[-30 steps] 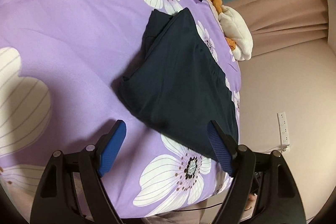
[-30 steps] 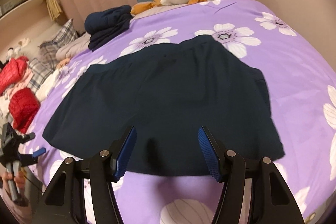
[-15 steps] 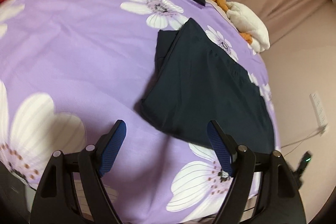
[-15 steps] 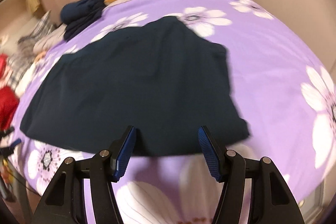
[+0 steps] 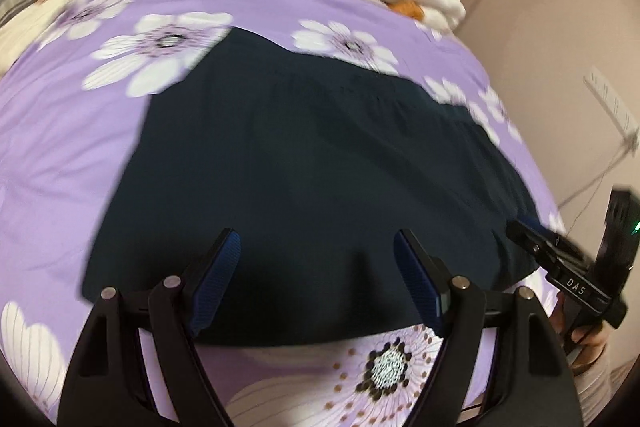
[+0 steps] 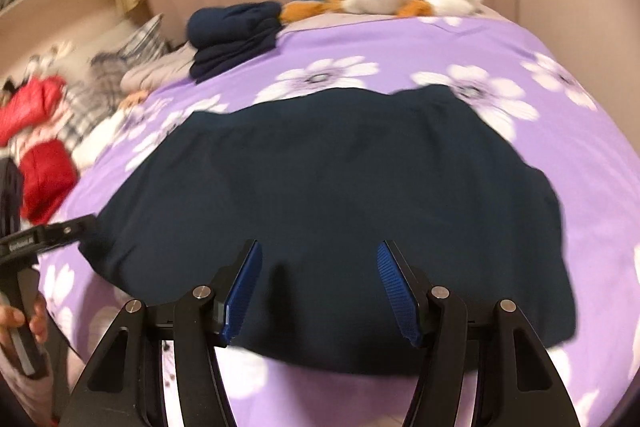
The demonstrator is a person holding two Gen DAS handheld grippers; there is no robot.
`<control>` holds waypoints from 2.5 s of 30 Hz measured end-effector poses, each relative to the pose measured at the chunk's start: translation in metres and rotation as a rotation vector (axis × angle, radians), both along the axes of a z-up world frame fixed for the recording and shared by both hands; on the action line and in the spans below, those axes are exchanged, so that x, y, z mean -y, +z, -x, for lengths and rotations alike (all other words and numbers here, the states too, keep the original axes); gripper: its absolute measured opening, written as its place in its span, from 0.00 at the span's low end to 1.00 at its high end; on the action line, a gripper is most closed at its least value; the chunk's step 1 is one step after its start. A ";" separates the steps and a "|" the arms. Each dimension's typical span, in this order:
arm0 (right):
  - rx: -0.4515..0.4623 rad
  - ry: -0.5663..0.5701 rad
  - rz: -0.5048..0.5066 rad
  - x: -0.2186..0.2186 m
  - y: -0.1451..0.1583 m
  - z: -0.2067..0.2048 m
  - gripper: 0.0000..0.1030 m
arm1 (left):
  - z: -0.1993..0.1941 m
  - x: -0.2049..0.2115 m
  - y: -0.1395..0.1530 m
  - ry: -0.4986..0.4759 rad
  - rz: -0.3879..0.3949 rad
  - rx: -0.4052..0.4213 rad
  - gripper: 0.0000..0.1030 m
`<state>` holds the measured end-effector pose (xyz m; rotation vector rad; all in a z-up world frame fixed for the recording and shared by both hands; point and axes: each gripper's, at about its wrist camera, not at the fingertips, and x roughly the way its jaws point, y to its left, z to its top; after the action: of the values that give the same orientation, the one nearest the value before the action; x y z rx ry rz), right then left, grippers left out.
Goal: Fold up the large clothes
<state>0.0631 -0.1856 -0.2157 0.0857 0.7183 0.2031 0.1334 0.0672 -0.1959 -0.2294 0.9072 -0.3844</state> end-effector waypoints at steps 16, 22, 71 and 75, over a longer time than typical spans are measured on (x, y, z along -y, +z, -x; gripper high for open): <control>-0.071 -0.161 -0.100 0.055 -0.020 -0.034 0.40 | -0.008 -0.024 -0.030 0.039 -0.056 -0.053 0.76; -0.080 -0.274 -0.110 0.088 -0.012 -0.021 0.40 | 0.022 -0.076 -0.011 0.142 0.037 -0.037 0.77; -0.119 -0.310 -0.082 0.085 -0.017 0.029 0.58 | 0.026 -0.061 -0.006 0.173 -0.053 -0.003 0.78; -0.121 -0.318 -0.098 0.092 -0.019 0.031 0.58 | 0.024 -0.055 -0.015 0.161 -0.078 -0.023 0.78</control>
<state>0.0318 -0.2778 -0.2349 0.3053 0.8048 -0.0723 0.1090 0.1217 -0.2109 -0.2338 0.9176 -0.1968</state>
